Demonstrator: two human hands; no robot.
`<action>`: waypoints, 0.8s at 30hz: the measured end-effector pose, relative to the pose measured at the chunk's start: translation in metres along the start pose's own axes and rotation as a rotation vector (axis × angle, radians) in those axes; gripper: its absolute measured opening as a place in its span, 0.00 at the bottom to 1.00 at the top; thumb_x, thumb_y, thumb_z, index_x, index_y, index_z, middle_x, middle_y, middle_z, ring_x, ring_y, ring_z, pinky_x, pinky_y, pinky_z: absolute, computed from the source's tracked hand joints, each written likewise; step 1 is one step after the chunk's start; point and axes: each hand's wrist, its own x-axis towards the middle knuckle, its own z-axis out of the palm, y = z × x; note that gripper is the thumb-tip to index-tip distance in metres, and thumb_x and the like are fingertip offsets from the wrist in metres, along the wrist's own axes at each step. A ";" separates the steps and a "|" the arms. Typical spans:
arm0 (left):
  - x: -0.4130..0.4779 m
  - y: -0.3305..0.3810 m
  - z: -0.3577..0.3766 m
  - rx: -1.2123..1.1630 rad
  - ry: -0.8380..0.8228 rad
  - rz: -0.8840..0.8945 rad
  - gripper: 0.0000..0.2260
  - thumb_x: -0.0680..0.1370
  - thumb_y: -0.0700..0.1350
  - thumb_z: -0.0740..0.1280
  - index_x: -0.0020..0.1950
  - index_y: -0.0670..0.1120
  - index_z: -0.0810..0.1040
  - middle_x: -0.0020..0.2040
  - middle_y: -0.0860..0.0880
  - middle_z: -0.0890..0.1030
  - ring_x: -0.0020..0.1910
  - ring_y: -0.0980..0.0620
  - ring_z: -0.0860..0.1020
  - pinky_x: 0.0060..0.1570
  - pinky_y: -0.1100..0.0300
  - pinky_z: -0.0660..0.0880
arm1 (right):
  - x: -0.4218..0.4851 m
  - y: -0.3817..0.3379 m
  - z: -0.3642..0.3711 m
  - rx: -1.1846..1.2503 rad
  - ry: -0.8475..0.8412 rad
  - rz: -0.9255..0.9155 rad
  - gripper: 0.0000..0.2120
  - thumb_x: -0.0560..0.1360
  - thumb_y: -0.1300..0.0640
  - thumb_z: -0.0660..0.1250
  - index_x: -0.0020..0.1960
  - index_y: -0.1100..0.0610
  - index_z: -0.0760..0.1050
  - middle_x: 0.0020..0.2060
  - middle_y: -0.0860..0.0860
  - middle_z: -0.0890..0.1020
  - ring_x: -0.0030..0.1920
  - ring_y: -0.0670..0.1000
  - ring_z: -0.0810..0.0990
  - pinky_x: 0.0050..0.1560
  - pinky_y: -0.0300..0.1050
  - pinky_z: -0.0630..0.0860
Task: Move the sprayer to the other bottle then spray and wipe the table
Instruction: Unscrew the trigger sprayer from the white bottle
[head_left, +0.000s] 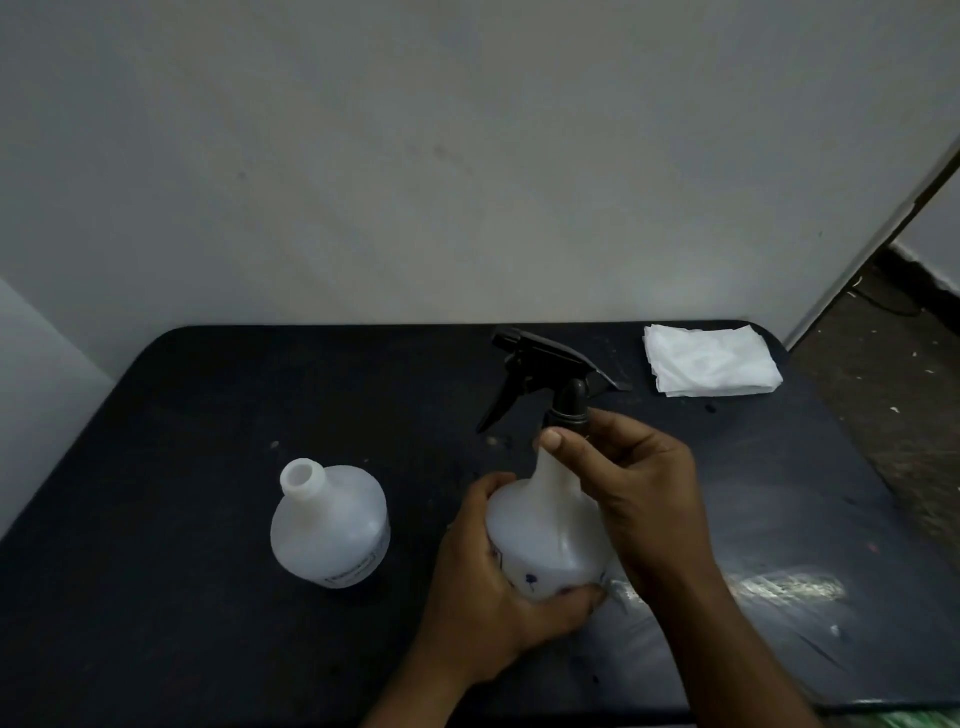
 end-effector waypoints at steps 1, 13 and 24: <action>0.001 0.001 0.001 -0.005 -0.004 -0.004 0.41 0.57 0.57 0.80 0.65 0.57 0.65 0.60 0.59 0.75 0.56 0.66 0.75 0.49 0.70 0.74 | 0.000 0.001 0.000 -0.007 0.007 -0.002 0.13 0.57 0.44 0.76 0.39 0.49 0.86 0.36 0.50 0.87 0.37 0.44 0.85 0.37 0.32 0.78; 0.002 0.009 -0.006 -0.082 -0.141 0.032 0.38 0.59 0.50 0.80 0.65 0.56 0.68 0.59 0.63 0.77 0.56 0.58 0.79 0.48 0.66 0.76 | -0.001 -0.009 -0.016 0.107 -0.252 -0.019 0.10 0.75 0.53 0.69 0.48 0.59 0.84 0.39 0.51 0.87 0.41 0.45 0.85 0.41 0.35 0.78; 0.002 0.005 -0.009 -0.073 -0.125 0.082 0.39 0.58 0.51 0.81 0.66 0.54 0.67 0.60 0.58 0.78 0.58 0.53 0.79 0.52 0.61 0.77 | 0.002 -0.002 -0.020 0.391 -0.257 0.071 0.13 0.78 0.59 0.59 0.57 0.53 0.80 0.47 0.63 0.86 0.49 0.62 0.86 0.47 0.52 0.82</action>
